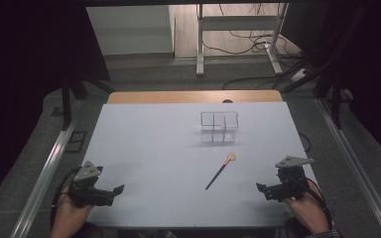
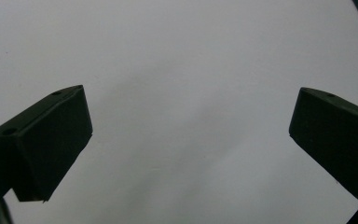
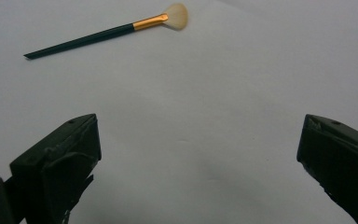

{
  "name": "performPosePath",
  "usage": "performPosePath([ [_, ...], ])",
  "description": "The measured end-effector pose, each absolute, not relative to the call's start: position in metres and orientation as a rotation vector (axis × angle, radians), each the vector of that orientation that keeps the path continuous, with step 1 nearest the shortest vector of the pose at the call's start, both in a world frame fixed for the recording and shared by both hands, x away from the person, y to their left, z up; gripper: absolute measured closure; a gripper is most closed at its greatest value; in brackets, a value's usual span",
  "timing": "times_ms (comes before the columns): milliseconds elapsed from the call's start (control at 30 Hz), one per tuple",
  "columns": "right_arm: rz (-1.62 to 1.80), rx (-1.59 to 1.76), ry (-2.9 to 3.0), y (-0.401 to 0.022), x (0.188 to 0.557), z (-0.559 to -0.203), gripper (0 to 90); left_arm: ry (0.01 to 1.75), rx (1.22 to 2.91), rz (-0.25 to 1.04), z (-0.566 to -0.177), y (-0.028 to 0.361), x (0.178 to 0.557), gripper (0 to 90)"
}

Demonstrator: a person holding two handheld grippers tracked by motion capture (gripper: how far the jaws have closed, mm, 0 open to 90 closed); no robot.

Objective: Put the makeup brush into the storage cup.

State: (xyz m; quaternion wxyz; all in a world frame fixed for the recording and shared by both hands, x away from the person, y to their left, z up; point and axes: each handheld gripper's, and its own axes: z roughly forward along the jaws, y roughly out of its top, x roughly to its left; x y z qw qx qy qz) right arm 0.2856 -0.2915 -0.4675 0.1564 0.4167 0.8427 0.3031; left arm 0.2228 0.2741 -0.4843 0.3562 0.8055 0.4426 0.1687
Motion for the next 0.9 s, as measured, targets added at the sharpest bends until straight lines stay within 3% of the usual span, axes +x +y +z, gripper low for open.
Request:
performPosePath([
  [900,0.816,1.119,2.462,-0.263,0.300,-0.465,0.0,1.141,2.096,0.447,-0.486,0.272,0.224,0.0],
])
